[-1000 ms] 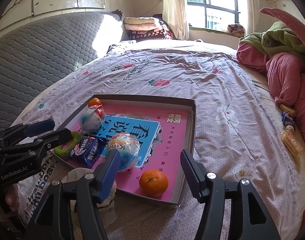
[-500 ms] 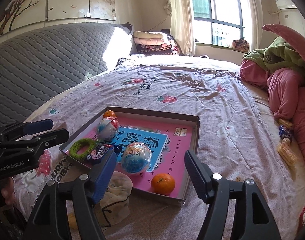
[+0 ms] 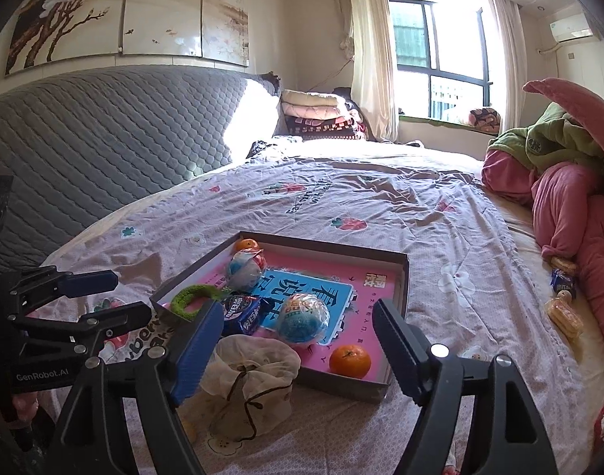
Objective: Organize objects
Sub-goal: 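Open left tool and withdraw both tools from the tray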
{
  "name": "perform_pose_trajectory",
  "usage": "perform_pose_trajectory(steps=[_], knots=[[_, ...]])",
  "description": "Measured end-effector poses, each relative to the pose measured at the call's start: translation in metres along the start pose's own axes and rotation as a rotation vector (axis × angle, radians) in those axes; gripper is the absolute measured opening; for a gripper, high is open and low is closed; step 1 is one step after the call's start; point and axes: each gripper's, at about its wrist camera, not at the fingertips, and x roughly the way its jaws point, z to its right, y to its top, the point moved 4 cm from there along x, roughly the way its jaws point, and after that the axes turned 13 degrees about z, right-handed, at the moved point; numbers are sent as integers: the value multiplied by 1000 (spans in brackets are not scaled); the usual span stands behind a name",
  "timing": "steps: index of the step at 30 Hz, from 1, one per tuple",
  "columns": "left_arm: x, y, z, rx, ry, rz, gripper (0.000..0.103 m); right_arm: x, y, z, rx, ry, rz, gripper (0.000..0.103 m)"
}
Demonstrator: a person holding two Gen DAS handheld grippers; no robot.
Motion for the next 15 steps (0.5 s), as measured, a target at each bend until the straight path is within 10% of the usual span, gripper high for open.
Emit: perform_pose_trajectory(steps=[15], knots=[[-5, -49, 21, 78, -33, -72, 63, -10, -24, -13, -17, 5, -57, 79]])
